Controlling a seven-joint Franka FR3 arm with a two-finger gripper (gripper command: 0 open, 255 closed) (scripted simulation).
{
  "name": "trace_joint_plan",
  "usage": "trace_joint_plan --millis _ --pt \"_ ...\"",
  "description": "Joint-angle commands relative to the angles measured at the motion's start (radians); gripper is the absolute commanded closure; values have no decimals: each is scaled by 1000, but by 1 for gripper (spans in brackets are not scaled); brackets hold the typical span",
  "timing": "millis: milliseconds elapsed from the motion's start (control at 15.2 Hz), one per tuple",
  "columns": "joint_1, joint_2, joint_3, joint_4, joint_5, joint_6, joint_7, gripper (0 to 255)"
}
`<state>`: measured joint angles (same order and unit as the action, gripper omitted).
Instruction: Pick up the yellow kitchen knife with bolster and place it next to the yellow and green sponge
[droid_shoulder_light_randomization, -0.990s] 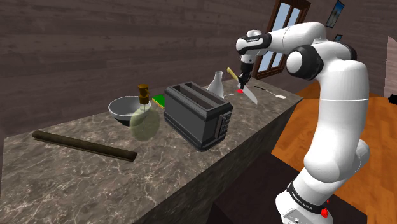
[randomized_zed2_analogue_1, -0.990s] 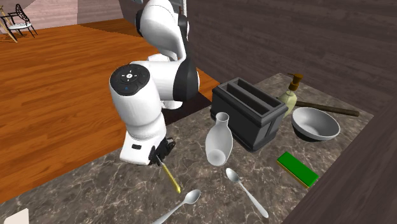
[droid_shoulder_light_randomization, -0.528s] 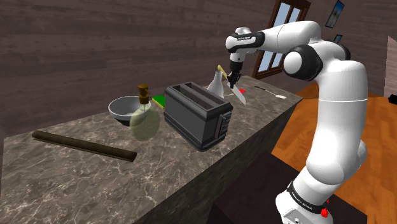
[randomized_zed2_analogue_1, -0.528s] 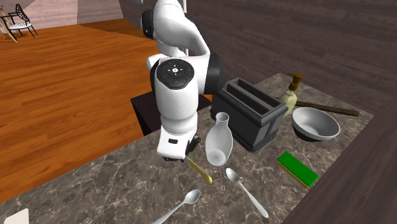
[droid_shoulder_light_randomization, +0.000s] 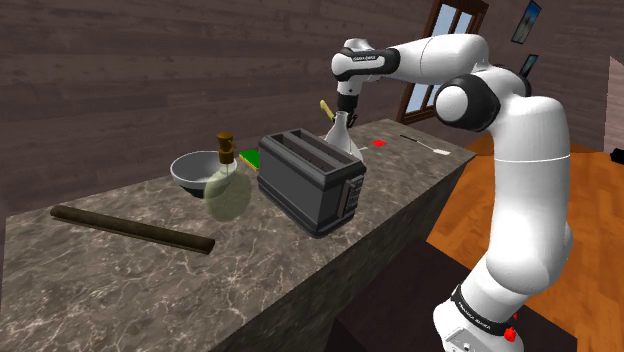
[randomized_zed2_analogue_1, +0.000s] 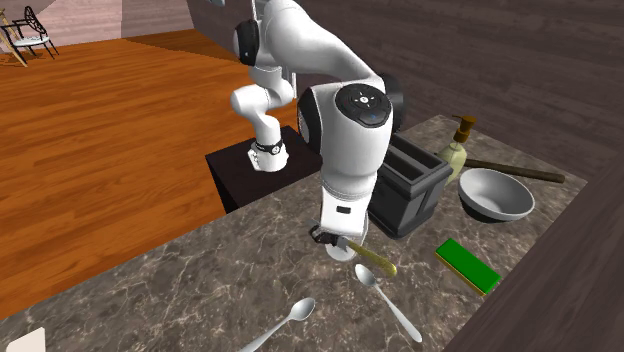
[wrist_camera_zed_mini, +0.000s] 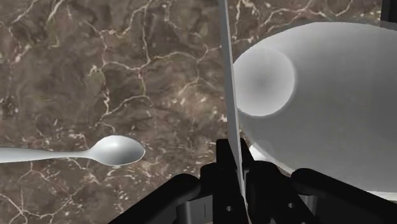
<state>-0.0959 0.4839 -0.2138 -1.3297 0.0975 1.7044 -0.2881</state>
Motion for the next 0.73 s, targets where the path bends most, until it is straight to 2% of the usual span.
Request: trace_joint_plan --millis 0,396,660 --pt "23 22 11 29 2 -11 36 255" --pt "92 122 45 195 11 -73 148 255" --pt "131 229 65 376 19 -145 221 255"
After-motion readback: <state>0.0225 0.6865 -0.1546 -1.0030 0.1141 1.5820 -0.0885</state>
